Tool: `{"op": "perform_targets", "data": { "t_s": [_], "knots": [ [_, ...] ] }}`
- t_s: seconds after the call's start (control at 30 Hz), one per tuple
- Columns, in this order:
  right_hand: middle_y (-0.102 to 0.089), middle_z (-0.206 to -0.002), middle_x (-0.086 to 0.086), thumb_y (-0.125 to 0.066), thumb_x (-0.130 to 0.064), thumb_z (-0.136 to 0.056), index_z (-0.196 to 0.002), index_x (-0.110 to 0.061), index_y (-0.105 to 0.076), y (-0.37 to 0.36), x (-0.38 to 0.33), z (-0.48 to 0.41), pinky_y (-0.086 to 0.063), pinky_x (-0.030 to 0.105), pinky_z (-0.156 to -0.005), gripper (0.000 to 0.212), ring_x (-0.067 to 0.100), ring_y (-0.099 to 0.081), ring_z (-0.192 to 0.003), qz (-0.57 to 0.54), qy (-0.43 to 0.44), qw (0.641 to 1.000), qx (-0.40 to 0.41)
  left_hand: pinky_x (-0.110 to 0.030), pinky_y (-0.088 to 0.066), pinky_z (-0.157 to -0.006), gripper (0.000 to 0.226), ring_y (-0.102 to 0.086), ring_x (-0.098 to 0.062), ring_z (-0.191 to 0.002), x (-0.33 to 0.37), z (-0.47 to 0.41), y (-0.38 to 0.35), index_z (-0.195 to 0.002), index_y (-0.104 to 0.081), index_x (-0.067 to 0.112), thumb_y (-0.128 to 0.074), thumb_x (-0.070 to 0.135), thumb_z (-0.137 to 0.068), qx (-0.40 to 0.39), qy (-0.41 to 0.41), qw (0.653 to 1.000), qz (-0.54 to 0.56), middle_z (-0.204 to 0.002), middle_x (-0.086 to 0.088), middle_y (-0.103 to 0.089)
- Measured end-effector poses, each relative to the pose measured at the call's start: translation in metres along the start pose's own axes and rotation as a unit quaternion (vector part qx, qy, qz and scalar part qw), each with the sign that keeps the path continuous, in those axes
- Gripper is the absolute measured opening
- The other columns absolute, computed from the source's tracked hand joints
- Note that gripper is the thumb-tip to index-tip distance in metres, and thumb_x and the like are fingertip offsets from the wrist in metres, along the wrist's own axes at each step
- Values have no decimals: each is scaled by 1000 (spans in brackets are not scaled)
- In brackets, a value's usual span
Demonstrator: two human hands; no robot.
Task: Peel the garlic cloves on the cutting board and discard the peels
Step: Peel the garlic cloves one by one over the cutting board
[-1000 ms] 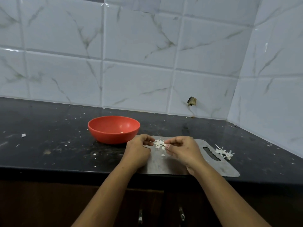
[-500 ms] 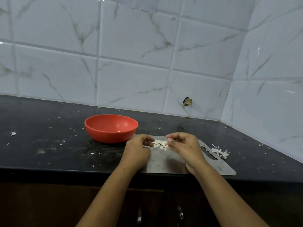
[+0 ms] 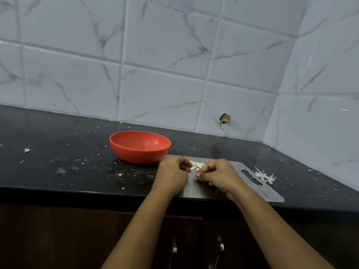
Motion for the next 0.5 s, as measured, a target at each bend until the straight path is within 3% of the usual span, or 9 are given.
{"op": "perform_targets", "data": {
  "t_s": [0.3,0.4,0.5],
  "knots": [
    [-65,-68,1,-74,-19,-85,-76,-17,-72,0,1,1,-45,24,-56,9,13,-55,-64,34,0,999,-9,0,-39,-63,28,-63,-4,-83,0,0,-3,-86,-65,22,-54,-4,-84,-9,3,1000,-18,-76,12,-64],
    [-66,-75,5,-74,-19,-84,-72,-16,-69,-2,1,-1,-42,22,-55,13,13,-55,-69,26,-15,999,-32,2,-40,-63,25,-62,-2,-78,-2,-1,-2,-88,-68,18,-55,-4,-85,-8,6,1000,-9,-74,12,-64],
    [-61,-69,0,-74,-17,-84,-71,-14,-66,-4,1,-3,-38,19,-52,16,10,-50,-66,32,-32,997,-57,2,-40,-65,21,-60,0,-75,-3,-2,-2,-91,-69,15,-57,-2,-86,-9,10,1000,-2,-75,9,-65]
  ]
}}
Point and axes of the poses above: each hand's wrist, its own z-axis away from the middle knuckle, its own y-axis out of the back of the hand, x = y × z, the point moved 9 cm from there along -z, towards the middle knuckle
